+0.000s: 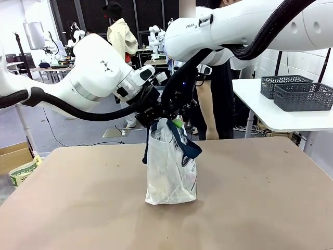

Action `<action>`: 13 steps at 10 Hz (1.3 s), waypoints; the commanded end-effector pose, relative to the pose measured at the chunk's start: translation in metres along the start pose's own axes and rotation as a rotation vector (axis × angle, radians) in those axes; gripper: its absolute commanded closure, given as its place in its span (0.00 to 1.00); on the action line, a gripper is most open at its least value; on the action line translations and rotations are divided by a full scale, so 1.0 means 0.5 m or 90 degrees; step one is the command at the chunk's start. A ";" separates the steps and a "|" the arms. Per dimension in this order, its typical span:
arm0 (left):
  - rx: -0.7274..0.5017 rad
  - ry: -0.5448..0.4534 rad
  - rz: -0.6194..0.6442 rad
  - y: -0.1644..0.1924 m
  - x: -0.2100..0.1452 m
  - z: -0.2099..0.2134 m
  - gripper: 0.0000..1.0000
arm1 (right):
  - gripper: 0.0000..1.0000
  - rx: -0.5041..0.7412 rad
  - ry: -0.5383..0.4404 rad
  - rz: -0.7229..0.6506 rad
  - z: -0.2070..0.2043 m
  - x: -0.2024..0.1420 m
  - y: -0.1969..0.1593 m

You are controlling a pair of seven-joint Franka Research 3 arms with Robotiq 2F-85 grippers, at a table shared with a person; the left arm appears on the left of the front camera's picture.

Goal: Transfer purchased items from the store into the shopping bag.
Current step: Move the Reusable shopping bag to the right side of the table.

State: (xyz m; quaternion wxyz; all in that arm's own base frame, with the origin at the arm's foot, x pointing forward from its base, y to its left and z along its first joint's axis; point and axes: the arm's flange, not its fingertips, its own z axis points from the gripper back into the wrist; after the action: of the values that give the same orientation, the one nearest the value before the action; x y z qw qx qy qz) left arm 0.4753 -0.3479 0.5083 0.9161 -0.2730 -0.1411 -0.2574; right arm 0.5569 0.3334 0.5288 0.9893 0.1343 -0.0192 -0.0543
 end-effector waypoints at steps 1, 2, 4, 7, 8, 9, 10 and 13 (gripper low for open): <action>0.032 0.011 0.012 -0.012 0.009 -0.006 0.00 | 1.00 0.018 -0.002 -0.016 -0.007 0.005 0.009; 0.035 0.011 0.012 -0.011 0.010 -0.004 0.00 | 1.00 0.019 -0.003 -0.016 -0.006 0.004 0.010; 0.044 -0.002 0.013 -0.008 0.008 0.000 0.39 | 1.00 0.019 -0.007 -0.016 -0.002 0.003 0.010; 0.042 -0.007 0.012 -0.008 0.005 0.004 0.97 | 1.00 0.019 -0.010 -0.018 0.001 0.002 0.009; 0.042 -0.007 0.013 -0.008 0.003 0.005 1.00 | 1.00 0.019 -0.011 -0.018 0.002 0.002 0.009; 0.044 -0.009 0.012 -0.008 0.001 0.008 1.00 | 1.00 0.019 -0.011 -0.018 0.003 0.001 0.010; 0.047 -0.011 0.011 -0.008 0.000 0.010 1.00 | 1.00 0.018 -0.011 -0.018 0.004 0.001 0.010; 0.056 -0.011 0.010 -0.010 -0.003 0.014 1.00 | 1.00 0.018 -0.010 -0.017 0.004 0.002 0.008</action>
State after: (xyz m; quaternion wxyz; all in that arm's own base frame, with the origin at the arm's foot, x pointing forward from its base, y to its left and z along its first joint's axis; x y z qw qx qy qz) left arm 0.4773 -0.3475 0.5126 0.9234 -0.2465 -0.1527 -0.2514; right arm 0.5570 0.3346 0.5312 0.9887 0.1369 -0.0229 -0.0559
